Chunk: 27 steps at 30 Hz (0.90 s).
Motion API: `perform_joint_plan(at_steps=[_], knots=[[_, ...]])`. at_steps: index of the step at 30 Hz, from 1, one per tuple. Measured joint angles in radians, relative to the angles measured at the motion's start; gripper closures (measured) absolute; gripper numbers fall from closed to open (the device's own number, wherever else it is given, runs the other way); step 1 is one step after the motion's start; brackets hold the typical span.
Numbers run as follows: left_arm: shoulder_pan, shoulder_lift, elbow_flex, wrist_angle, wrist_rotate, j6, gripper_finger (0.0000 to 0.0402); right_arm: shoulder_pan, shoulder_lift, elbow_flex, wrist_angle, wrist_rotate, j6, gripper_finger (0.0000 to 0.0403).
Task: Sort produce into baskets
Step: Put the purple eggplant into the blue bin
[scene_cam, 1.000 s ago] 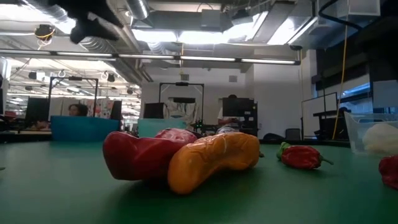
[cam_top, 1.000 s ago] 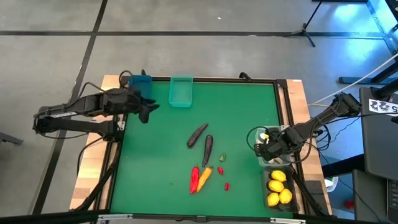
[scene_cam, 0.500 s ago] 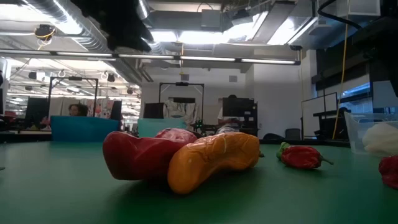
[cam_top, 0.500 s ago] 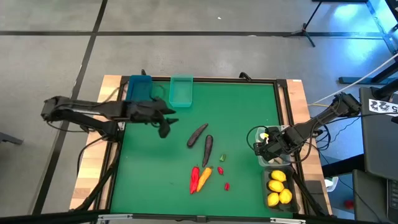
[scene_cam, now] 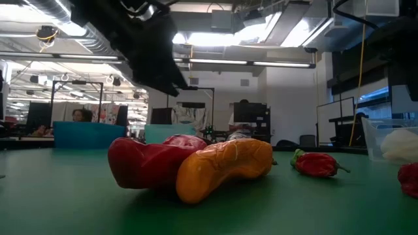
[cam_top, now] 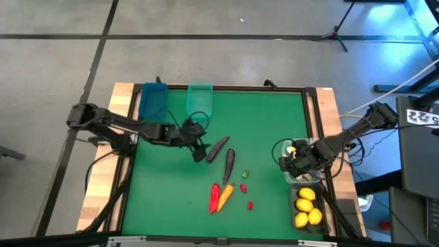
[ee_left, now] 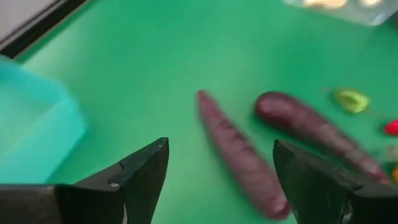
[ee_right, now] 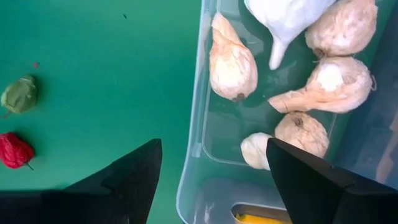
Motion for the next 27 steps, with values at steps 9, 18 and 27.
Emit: perform_joint_plan(at_steps=[9, 18, 27], knots=[[-0.122, 0.174, 0.001, 0.173, -0.162, -0.045, 0.0117, 0.000, 0.000, 0.000, 0.004, 0.025, -0.002, 0.0113], [-0.196, 0.302, 0.001, 0.240, -0.289, -0.089, 0.0117, 0.000, 0.000, 0.000, 0.007, 0.027, -0.016, 0.0113], [-0.199, 0.414, 0.000, 0.296, -0.299, -0.185, 0.0117, 0.000, 0.000, 0.000, 0.012, 0.034, -0.020, 0.0114]])
